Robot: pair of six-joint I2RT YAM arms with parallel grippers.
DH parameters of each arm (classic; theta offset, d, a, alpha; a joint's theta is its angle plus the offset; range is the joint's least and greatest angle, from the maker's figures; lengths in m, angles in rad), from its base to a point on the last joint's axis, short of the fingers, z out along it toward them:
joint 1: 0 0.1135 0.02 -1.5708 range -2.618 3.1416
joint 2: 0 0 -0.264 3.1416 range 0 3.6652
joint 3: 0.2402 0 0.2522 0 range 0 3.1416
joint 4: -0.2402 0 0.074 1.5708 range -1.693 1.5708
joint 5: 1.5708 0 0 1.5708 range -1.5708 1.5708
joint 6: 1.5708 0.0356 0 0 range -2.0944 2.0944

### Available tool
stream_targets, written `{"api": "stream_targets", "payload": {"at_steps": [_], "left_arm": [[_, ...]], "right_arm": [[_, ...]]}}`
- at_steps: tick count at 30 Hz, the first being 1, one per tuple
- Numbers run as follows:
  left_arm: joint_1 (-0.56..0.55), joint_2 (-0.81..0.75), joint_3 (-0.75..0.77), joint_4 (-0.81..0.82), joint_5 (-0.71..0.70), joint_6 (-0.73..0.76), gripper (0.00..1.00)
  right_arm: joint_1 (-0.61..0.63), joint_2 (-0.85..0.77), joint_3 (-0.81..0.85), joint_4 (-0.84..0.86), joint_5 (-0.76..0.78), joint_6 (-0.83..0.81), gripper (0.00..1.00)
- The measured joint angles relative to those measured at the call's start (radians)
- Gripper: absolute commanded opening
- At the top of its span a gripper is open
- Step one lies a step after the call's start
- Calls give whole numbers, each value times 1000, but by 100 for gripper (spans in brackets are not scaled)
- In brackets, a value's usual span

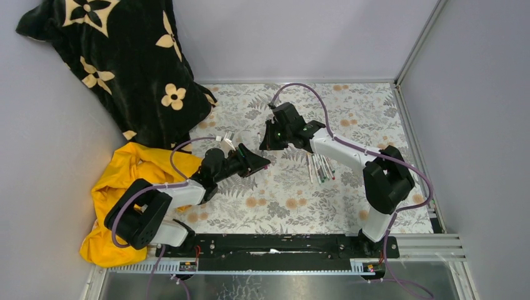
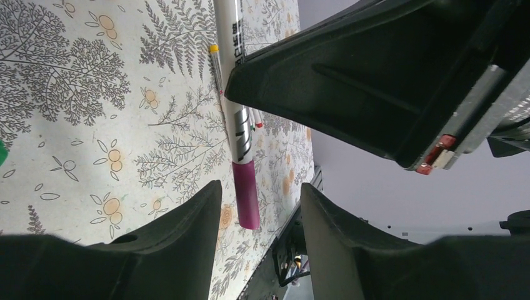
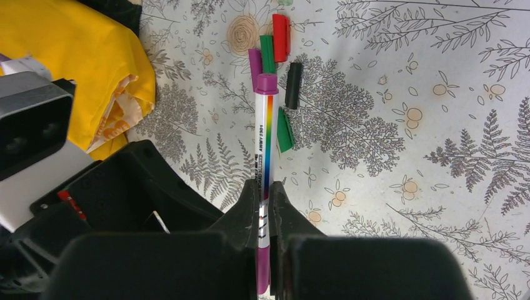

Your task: Open the pen caps

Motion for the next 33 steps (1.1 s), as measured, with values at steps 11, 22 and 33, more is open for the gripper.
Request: {"api": "stream_targets", "payload": {"at_steps": [11,22,33], "left_arm": [[-23,44,20,28,0,-4,49],[-27,52,32,28,0,-6,31],[-27,57,31,27,-1,-5,13]], "right_arm": [[0,-19,-18,11,-9,6,0],[-2,-38,-35,19,-9,10,0],[-6,-58,-50,25,-9,10,0]]}}
